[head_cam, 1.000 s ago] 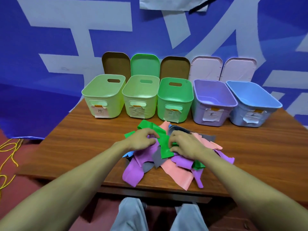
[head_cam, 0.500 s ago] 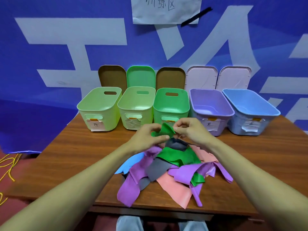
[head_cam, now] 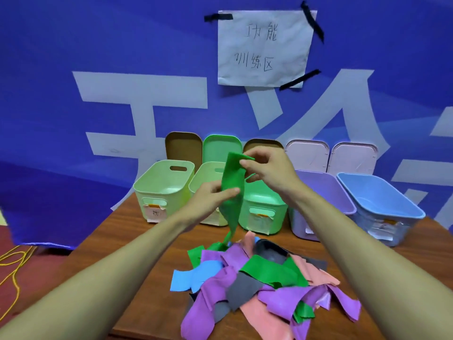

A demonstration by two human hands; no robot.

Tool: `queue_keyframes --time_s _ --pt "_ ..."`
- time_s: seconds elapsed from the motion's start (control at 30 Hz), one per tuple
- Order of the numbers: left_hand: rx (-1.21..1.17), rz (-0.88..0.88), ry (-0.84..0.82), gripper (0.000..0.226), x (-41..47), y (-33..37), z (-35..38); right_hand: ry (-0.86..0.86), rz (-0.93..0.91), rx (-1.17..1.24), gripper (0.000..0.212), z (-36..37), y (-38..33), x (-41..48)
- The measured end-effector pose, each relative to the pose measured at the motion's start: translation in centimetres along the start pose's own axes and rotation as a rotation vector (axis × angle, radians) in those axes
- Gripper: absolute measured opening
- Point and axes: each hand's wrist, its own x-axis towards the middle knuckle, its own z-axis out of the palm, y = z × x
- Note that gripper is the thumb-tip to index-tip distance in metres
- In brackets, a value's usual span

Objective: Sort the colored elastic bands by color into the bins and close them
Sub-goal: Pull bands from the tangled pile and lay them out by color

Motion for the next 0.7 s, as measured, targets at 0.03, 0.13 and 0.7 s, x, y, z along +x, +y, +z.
queue_keyframes --time_s 0.03,0.13,0.7 --pt "0.003 -0.012 -0.016 0.015 -0.1 -0.1 -0.3 0.011 0.001 0.065 0.012 0.3 -0.7 0.6" --pt "0.013 -0.057 -0.012 0.013 -0.6 -0.8 -1.4 0.062 0.01 0.202 0.013 1.1 -2.8 1.9" --pt "0.133 -0.507 -0.008 0.014 -10.5 -7.0 -15.1 -0.051 0.46 0.111 0.013 15.4 6.2 5.0"
